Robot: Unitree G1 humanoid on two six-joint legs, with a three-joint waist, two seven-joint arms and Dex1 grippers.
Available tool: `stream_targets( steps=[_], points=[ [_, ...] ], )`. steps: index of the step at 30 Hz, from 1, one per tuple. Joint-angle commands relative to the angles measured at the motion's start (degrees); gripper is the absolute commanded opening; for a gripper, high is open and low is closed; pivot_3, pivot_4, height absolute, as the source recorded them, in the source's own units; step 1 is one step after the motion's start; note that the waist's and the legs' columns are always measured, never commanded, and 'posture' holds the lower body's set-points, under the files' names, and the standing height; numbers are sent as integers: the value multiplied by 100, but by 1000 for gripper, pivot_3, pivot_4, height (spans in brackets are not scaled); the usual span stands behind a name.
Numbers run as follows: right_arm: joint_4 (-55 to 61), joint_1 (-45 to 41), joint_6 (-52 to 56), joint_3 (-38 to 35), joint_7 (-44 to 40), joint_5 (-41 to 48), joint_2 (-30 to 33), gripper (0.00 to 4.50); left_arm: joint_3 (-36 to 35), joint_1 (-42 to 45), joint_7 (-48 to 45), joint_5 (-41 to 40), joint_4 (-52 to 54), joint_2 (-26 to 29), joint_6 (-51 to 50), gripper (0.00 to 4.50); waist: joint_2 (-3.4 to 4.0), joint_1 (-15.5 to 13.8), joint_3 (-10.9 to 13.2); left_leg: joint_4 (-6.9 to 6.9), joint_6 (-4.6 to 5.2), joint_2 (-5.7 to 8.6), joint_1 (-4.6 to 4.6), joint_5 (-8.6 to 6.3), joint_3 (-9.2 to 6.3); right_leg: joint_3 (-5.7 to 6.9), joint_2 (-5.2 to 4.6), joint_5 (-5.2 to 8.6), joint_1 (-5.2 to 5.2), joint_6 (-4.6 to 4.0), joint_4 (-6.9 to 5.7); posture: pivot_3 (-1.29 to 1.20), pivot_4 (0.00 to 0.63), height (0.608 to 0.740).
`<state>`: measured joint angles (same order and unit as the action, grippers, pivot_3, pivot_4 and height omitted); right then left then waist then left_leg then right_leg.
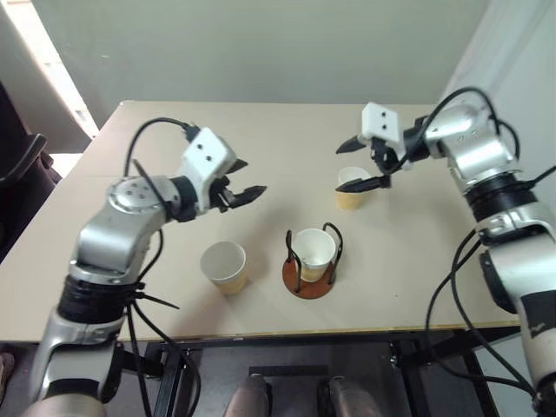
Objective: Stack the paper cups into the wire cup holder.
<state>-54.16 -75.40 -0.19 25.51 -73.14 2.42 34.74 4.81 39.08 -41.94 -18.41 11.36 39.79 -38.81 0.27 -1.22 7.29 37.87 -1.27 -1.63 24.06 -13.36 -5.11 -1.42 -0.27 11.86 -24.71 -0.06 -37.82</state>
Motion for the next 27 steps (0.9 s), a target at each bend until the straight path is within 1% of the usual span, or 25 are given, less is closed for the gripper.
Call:
stream_targets(
  steps=[1,4,6,8,14,19,22,24,26,27],
  points=[
    [-864,-367,-421,-246,610,-455,-91,4423,-56,-52,-10,21,294,-6,18,3280,0,9,0,-7,-3,-2,5,-1,3,0,1,-4,-9,7,0,0,150,740],
    [-1380,-407,-411,-425,899,-559,-277,4423,-98,-166,-32,-5,388,8,23,3280,0,23,0,-59,-27,-13,2,7,20,-1,6,-4,-30,9,11,0,150,740],
    [-1569,-411,-403,-550,1060,-625,-378,4423,-111,-228,-22,1,450,18,18,3280,0,30,0,-92,-60,-19,0,29,31,-4,9,-4,-41,9,25,0,150,740],
    [-1667,-388,-461,-629,1149,-724,-446,4423,-134,-289,-9,3,512,31,7,3280,0,26,0,-103,-65,-28,0,31,32,-3,16,-3,-42,8,35,0,150,740],
    [-1716,-288,-580,-725,918,-943,-576,4423,-249,-562,-12,-40,748,151,-100,3280,1,26,0,-97,-49,-28,6,22,39,-7,13,-4,-42,9,44,0,150,740],
    [-1699,-169,-636,-600,671,-1282,-562,4423,-271,-768,-275,-309,1077,343,-334,3280,1,13,0,-87,-46,-27,5,21,40,-7,11,-4,-41,9,29,0,150,740],
    [-1709,-90,-553,-568,545,-1457,-561,3851,-261,-851,-307,-403,1255,390,-445,3280,1,16,0,-84,-45,-27,2,21,41,-7,10,-4,-41,8,19,0,150,740],
    [-1712,-51,-583,-550,583,-1581,-554,3295,-245,-877,-288,-393,1301,423,-485,3280,1,16,0,-83,-45,-27,1,23,41,-7,10,-4,-41,8,12,0,150,740],
    [-1721,-16,-651,-538,627,-1690,-546,2494,-251,-883,-266,-386,1306,434,-479,3280,1,21,0,-81,-46,-27,-4,25,41,-7,9,-4,-41,8,1,0,150,740],
    [-1721,-3,-688,-547,633,-1727,-545,2162,-254,-884,-258,-384,1307,435,-473,3280,1,24,1,-81,-46,-27,-6,25,42,-7,9,-4,-41,8,-2,0,150,740]
  ],
)
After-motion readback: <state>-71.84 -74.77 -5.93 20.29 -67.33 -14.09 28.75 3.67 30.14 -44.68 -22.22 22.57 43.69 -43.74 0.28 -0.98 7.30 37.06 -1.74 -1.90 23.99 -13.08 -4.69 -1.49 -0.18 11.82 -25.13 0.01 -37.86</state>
